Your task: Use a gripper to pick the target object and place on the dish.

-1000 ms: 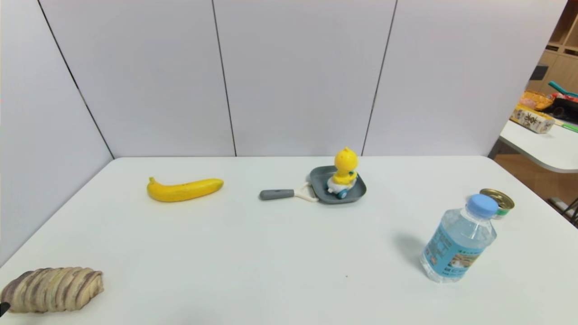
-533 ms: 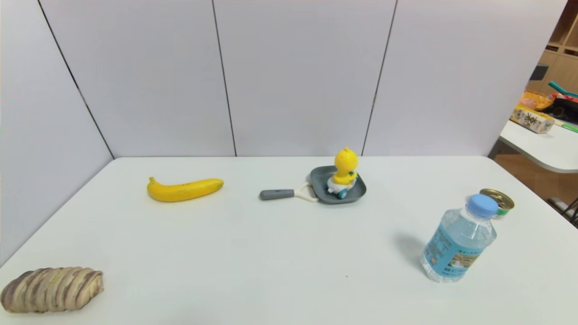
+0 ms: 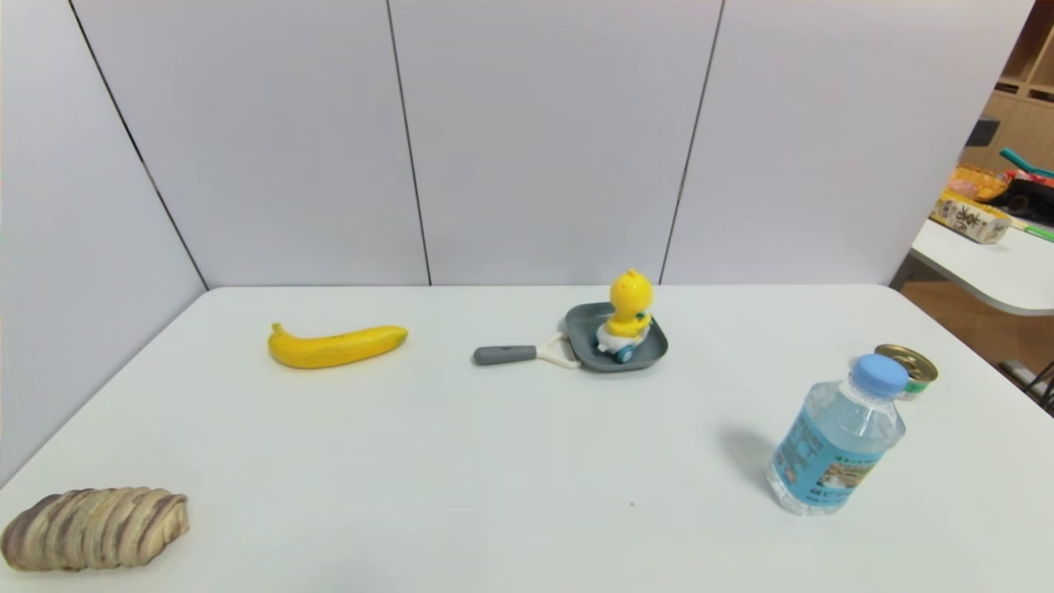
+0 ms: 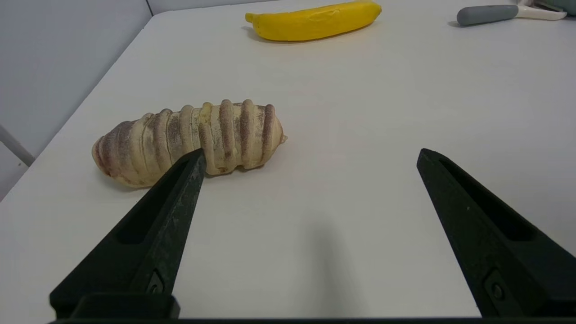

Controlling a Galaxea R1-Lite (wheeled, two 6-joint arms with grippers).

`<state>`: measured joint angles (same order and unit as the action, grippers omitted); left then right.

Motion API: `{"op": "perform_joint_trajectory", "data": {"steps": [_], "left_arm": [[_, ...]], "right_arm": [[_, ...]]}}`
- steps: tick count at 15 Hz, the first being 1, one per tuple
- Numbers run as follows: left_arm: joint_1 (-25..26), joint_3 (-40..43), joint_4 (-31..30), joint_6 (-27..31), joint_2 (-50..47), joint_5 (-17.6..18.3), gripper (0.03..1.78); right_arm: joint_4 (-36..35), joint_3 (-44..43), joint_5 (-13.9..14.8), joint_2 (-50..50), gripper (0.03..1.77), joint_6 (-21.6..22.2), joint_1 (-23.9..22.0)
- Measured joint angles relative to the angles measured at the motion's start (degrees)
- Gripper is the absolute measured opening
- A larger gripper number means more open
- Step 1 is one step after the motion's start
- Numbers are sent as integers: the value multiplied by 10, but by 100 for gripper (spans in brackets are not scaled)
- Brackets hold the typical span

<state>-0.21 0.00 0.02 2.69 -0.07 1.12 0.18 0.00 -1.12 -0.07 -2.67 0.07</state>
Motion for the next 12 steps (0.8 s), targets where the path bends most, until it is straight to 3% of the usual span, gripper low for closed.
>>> {"op": "perform_joint_trajectory", "data": {"steps": [12], "left_arm": [[0, 0, -1, -12, 0, -2, 169]], "right_arm": [[-1, 0, -3, 0, 171, -10, 0]]}}
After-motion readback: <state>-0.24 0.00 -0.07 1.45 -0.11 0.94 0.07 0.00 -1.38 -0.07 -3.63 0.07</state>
